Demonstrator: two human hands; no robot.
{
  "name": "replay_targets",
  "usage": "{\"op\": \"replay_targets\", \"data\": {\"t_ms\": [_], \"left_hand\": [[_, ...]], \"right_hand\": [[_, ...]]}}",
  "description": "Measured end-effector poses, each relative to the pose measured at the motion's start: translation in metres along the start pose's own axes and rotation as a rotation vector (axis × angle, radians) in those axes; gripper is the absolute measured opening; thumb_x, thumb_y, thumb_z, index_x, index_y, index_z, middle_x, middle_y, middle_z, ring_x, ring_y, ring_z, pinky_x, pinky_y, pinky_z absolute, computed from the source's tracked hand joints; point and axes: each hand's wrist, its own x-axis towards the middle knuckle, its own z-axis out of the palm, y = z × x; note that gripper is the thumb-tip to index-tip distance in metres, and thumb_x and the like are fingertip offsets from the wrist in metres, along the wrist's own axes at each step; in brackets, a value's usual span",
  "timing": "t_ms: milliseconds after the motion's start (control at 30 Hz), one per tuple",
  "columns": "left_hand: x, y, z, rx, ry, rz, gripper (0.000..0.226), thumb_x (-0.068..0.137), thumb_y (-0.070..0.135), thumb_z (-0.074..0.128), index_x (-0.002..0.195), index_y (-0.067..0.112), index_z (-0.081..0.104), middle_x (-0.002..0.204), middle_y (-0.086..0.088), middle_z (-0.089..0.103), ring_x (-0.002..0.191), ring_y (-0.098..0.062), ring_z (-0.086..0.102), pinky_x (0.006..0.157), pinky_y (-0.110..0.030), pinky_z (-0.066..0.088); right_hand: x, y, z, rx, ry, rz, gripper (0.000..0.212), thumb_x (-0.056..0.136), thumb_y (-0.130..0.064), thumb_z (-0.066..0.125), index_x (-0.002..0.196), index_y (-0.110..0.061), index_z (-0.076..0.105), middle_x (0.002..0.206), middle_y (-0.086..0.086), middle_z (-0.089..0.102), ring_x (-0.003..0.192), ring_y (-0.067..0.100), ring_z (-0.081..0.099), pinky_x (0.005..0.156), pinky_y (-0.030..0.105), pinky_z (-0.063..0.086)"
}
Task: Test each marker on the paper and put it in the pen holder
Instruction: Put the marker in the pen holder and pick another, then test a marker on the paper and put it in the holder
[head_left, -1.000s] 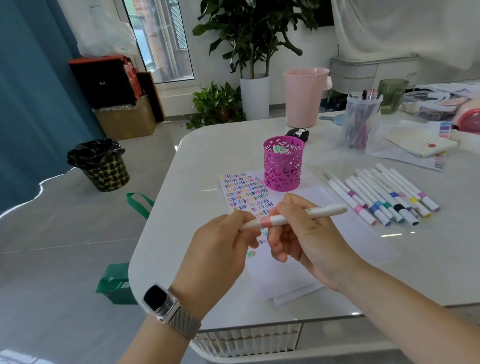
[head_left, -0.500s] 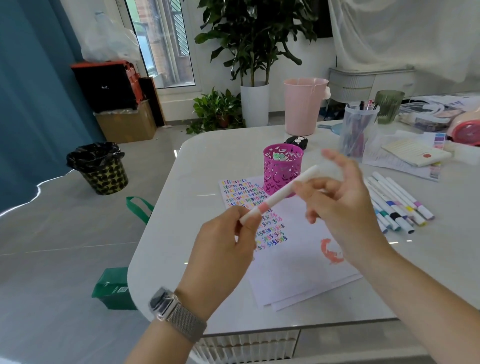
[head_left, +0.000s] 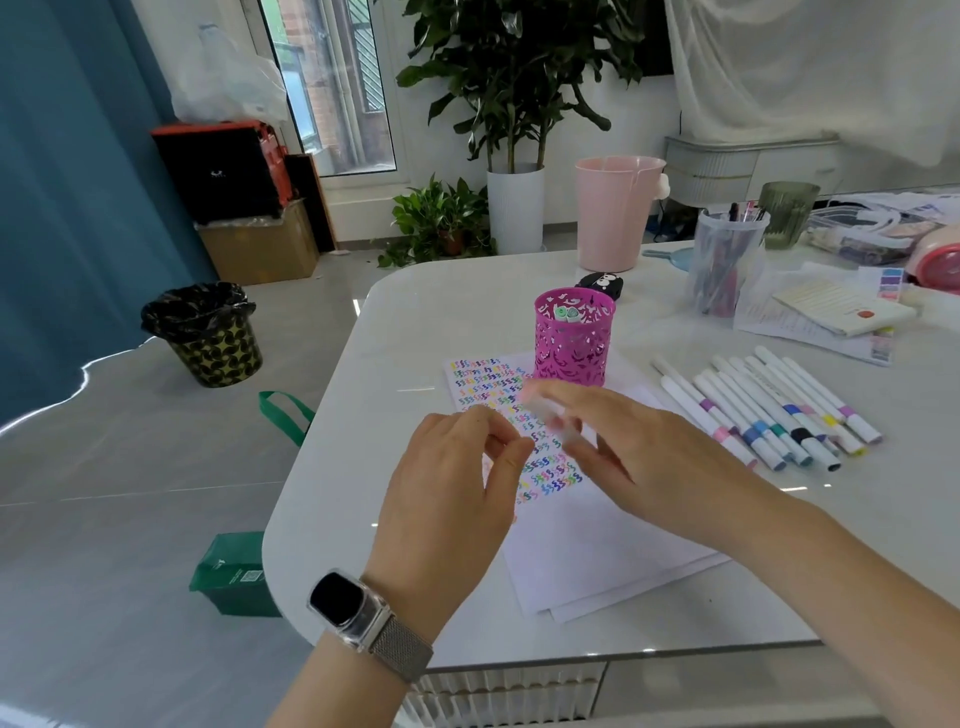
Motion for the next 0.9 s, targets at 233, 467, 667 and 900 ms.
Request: {"op": "replay_targets", "data": {"t_ms": [233,467,667,900], "left_hand": [[-0.011,-0.028,-0.012,0.267,-0.292,-0.162,0.046,0.096,0.030,0.044,0.139,0.023,0.031,0.137,0.008,0.038,0.126,-0.012,0.037,0.102,-0.021,0.033],[-0.011,-0.030,-0.011,0.337,-0.505,-0.154,0.039,0.093,0.041,0.044,0.131,0.045,0.043,0.129,0.017,0.044,0.119,-0.013,0.041,0.097,-0.032,0.042],[-0.007,-0.034,-0.007,0.326,-0.481,-0.143,0.033,0.095,0.042,0.041,0.126,0.046,0.048,0.125,0.018,0.045,0.115,-0.011,0.041,0.091,-0.030,0.046],[-0.006,-0.036,-0.006,0.343,-0.503,-0.136,0.033,0.095,0.042,0.040,0.127,0.046,0.047,0.126,0.016,0.045,0.115,-0.013,0.042,0.093,-0.031,0.045]], "right_hand": [[0.015,0.018,-0.024,0.591,0.441,0.183,0.075,0.092,-0.005,0.057,0.126,-0.065,0.026,0.098,0.012,0.061,0.058,0.024,0.068,0.054,0.038,0.057],[0.055,0.050,-0.029,0.679,0.883,0.188,0.046,0.095,-0.001,0.051,0.118,-0.035,0.031,0.103,0.019,0.062,0.069,0.024,0.071,0.062,0.038,0.060],[0.077,0.069,-0.012,0.338,0.688,0.240,0.022,0.099,-0.011,0.046,0.114,-0.026,0.050,0.097,0.006,0.067,0.062,0.006,0.064,0.057,0.016,0.048],[0.055,0.068,-0.037,0.155,0.395,0.486,0.044,0.088,-0.015,0.064,0.129,-0.025,0.055,0.115,-0.001,0.060,0.073,0.017,0.063,0.073,0.025,0.046]]}}
